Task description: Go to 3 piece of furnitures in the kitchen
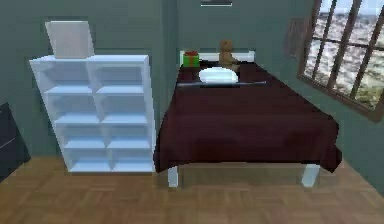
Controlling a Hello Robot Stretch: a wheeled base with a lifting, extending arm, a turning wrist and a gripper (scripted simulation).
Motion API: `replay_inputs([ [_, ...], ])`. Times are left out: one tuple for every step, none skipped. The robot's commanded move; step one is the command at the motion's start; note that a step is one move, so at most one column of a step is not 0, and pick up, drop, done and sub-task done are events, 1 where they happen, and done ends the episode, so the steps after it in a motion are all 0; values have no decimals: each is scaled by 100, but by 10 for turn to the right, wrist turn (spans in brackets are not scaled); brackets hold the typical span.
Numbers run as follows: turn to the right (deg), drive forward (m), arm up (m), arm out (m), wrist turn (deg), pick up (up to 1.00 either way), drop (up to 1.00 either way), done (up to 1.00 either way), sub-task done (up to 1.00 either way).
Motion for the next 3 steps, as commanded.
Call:
replay_inputs([
  [450, 0, 0, 0, 0, 0, 0, 0, 0],
  [450, 0, 0, 0, 0, 0, 0, 0, 0],
  [450, 0, 0, 0, 0, 0, 0, 0, 0],
])
